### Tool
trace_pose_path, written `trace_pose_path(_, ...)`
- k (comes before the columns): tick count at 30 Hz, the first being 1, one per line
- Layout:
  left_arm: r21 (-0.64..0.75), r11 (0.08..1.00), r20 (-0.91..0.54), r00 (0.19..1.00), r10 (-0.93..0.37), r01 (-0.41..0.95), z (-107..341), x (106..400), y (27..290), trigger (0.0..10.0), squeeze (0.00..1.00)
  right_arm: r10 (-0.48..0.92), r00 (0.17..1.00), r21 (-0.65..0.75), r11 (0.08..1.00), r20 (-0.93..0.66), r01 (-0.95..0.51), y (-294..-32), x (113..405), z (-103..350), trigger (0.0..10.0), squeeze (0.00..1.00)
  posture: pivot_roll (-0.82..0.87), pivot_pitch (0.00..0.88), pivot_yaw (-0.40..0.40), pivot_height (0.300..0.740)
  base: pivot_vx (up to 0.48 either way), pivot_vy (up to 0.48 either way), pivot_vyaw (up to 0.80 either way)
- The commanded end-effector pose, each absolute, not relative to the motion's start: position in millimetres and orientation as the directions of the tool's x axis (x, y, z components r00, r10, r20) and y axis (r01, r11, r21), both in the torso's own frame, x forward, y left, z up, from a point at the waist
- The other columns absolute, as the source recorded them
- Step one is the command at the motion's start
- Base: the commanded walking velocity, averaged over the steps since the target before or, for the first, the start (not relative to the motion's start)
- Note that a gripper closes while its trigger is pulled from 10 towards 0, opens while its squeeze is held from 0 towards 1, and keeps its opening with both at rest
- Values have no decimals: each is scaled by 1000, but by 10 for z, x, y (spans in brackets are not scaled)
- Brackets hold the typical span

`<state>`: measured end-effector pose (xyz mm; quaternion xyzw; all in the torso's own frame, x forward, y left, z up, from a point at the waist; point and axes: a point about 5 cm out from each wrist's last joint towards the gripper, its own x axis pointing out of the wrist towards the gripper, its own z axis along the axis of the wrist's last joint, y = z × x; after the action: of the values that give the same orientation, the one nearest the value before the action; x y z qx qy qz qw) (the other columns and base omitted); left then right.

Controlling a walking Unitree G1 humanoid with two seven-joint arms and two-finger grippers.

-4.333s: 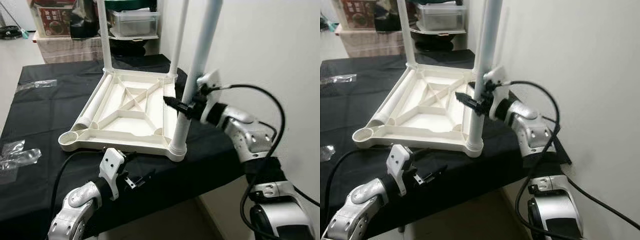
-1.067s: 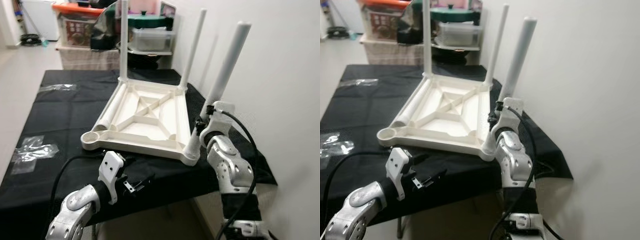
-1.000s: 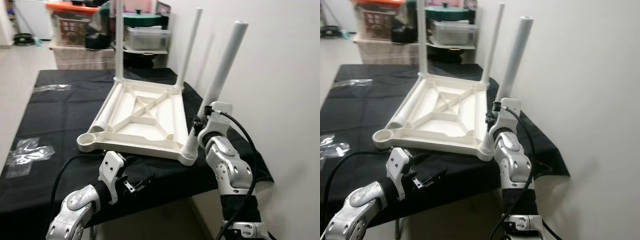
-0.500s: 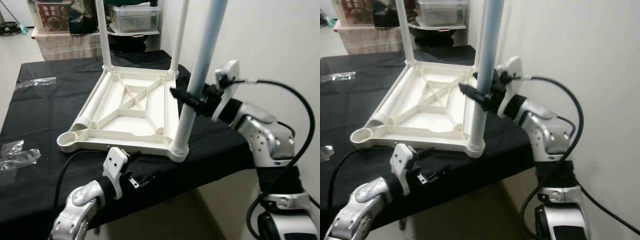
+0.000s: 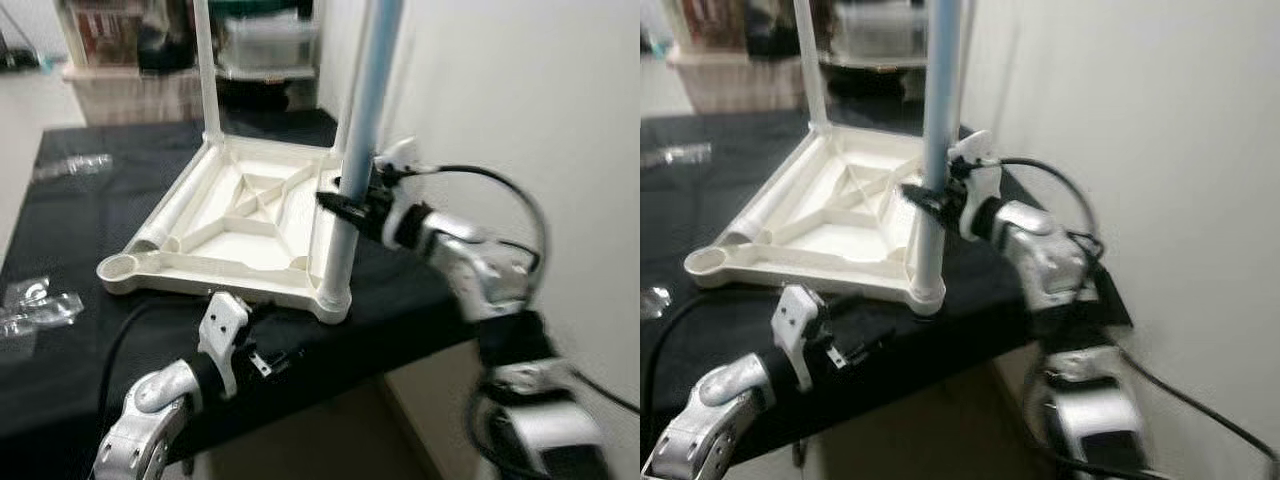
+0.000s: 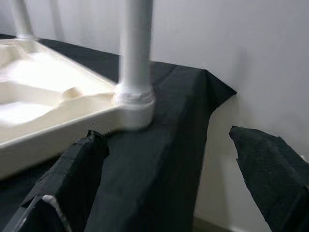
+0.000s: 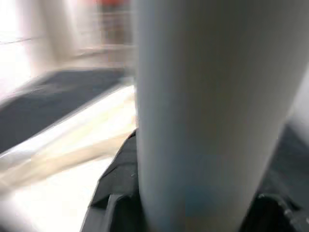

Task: Building children table

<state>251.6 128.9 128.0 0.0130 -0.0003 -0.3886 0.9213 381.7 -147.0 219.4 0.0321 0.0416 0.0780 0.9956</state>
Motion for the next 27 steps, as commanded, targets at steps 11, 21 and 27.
trace_pose_path(11,8,687,-26,687,-726,727,1244,2514,1298,10000,0,225,973,159,964,-59,-213,-1249,3565,2083,10000,1000,53,0,-107,740,0,0,0)
trace_pose_path(21,8,688,-21,688,-726,726,1252,2516,1296,10000,0,643,760,83,755,96,-650,-1448,3556,2505,10000,0,72,0,-123,740,0,0,0)
trace_pose_path(27,10,688,-34,688,-725,726,1231,2498,1325,10000,0,894,448,-29,447,-23,-894,-1472,3285,2338,10000,0,72,0,-121,740,0,0,0)
